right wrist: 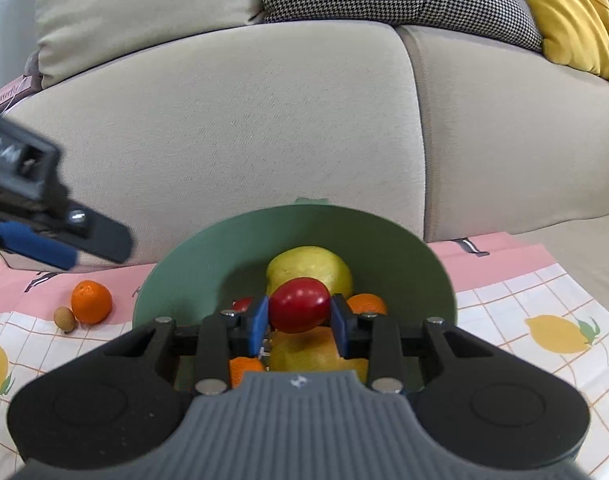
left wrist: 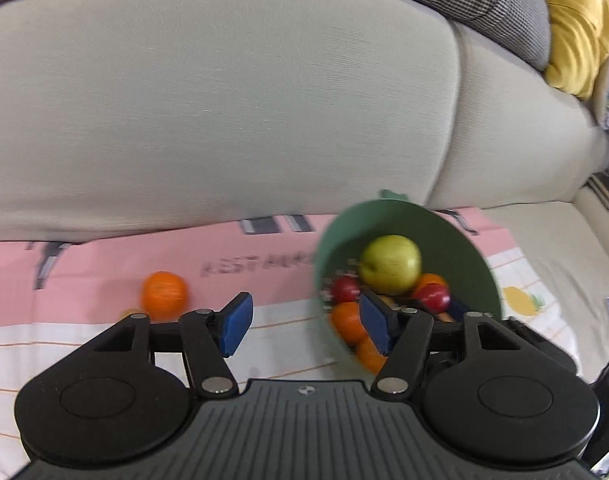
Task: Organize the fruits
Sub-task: 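Lower the mandarin and tomato into the colander and open both grippers, then move both open grippers toward the remaining mandarin and kiwi on the cloth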
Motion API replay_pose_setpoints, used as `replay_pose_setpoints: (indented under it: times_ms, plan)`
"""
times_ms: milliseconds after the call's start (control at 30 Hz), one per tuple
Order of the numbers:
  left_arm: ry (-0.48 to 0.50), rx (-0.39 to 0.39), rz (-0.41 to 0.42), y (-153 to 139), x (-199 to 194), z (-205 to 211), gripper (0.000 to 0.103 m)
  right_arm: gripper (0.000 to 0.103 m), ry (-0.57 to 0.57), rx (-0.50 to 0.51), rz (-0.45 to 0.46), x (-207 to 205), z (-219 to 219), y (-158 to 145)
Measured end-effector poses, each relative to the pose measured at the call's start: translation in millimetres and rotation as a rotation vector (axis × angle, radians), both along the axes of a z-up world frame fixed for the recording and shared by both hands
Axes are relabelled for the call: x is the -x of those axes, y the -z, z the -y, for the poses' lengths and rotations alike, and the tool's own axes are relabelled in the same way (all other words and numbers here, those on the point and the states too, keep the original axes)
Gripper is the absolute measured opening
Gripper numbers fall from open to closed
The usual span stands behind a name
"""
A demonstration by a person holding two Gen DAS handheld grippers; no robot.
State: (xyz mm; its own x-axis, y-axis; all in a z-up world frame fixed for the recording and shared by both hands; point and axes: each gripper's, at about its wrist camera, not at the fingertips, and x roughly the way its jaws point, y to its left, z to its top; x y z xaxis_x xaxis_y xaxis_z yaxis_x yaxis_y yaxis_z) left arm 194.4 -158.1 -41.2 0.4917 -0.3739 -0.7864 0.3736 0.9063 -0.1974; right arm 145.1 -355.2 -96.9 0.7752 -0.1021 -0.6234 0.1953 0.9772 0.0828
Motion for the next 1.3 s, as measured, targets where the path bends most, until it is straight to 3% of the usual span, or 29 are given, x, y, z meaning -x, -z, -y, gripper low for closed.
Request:
replay_pose_setpoints:
  times_ms: [567,900,1100,1300]
  plan:
    - [-0.119,-0.102,-0.013,21,8,-54,0.072,0.033,-0.019,0.033,-0.022,-5,-8,6]
    - [-0.154,-0.087,0.019,17,17,-74,0.072,0.061,0.015,0.033,0.026,4,-11,-2]
    - [-0.162,-0.082,0.068,12,24,-85,0.072,0.068,-0.025,0.074,0.09,18,-36,-11]
    - [-0.158,-0.065,0.084,9,31,-95,0.072,0.07,-0.161,0.111,0.073,26,-76,-7]
